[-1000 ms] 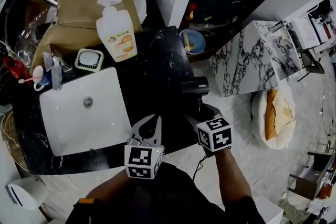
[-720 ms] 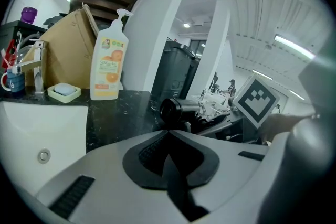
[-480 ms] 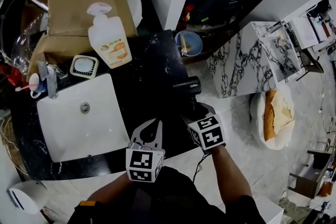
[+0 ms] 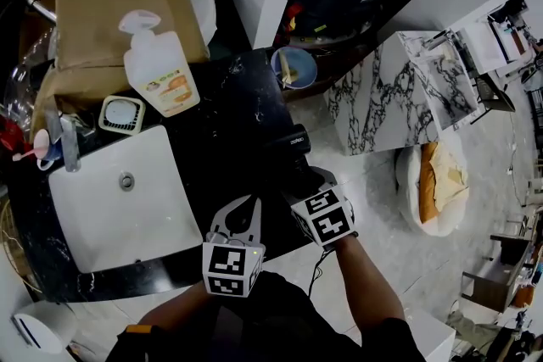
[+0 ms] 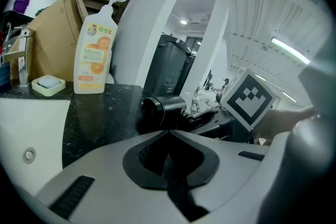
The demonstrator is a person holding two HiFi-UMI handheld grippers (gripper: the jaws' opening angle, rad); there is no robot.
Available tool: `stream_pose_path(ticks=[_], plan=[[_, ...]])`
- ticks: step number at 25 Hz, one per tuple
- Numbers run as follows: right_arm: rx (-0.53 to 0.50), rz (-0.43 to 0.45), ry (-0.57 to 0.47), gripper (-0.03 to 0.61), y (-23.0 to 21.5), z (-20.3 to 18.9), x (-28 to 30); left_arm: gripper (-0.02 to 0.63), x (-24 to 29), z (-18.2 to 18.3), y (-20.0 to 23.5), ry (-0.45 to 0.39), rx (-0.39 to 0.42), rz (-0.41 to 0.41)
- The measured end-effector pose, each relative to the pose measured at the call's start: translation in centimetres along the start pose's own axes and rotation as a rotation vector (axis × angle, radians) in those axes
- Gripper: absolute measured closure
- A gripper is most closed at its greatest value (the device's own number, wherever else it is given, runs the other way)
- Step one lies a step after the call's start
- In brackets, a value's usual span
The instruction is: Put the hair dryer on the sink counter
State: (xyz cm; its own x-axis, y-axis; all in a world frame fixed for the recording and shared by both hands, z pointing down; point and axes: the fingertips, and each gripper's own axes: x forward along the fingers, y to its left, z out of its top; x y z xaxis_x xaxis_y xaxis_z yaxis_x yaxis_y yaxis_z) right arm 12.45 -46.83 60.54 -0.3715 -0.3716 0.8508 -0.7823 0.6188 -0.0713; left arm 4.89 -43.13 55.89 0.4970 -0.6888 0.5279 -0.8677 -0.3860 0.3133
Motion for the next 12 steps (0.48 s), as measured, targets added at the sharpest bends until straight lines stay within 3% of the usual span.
stream_pose_path(ticks=[12], plan=[[0.036, 0.008, -0.064, 0.279, -0.4, -1.0, -1.7, 0.607, -0.9, -1.4, -2.4, 0.010, 0.050, -0.044]])
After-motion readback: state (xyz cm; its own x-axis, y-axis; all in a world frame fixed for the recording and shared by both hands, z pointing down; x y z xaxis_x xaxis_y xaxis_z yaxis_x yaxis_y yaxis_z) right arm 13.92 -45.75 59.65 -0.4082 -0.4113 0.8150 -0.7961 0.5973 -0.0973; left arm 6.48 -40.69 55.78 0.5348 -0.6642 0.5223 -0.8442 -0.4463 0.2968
